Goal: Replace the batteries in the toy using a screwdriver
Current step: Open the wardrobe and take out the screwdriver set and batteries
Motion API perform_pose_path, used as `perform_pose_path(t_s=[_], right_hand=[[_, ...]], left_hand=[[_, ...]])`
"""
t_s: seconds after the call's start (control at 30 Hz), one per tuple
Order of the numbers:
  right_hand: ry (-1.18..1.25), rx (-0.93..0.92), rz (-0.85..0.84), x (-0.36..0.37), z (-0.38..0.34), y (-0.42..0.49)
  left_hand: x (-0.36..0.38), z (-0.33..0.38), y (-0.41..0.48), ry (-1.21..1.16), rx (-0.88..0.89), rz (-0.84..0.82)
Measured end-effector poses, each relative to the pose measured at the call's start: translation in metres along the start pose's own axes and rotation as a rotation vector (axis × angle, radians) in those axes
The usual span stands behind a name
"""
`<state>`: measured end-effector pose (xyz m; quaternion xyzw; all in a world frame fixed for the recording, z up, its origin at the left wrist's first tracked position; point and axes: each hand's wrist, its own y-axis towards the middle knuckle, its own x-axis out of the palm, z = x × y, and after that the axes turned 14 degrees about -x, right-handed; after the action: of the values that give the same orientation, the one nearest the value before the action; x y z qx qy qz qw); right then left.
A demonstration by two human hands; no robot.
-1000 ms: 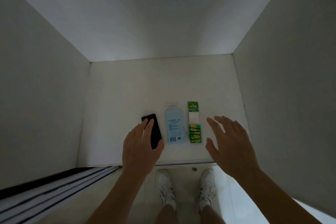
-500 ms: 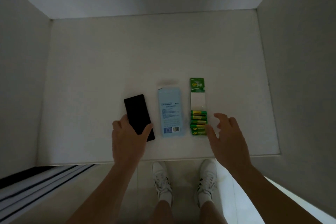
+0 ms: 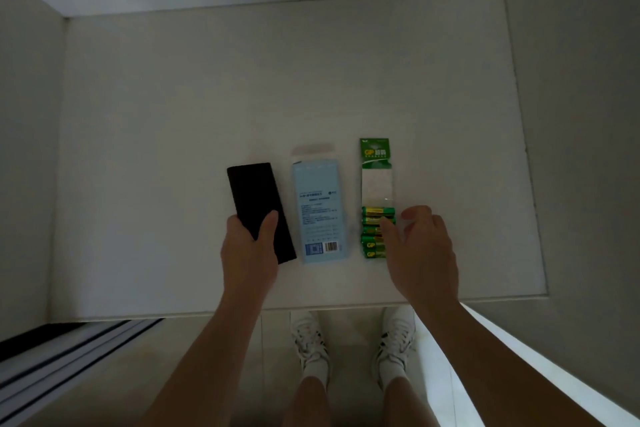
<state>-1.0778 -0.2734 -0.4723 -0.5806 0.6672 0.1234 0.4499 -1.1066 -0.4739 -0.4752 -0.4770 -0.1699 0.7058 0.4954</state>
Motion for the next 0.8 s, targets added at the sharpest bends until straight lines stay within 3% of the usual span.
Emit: perform_pose_path(t_s=[0.1,0.23,0.37,0.67,0.8], right_hand=[[0.01,-0.016,0.021,0.003,0.0,0.001],[0.03,-0.006,0.028,0.006,-0.003,0.002],[0.035,0.013,0.06,0.008,-0.005,0.003],[0.049,0.085,0.131,0.01,-0.006,0.003],[0.117,0.106,0.18,0.013,-0.007,0.006]], left_hand=[[0.009,0.004,-0.006,-0.077,0.01,-0.042],[0.027,0.012,-0.016,0.043,0.061,-0.091],[0.042,0.011,-0.022,0.169,0.07,-0.056],[0.044,0.002,-0.023,-0.011,0.097,-0.001],[0.044,0.002,-0.026,0.086,0.114,0.033]])
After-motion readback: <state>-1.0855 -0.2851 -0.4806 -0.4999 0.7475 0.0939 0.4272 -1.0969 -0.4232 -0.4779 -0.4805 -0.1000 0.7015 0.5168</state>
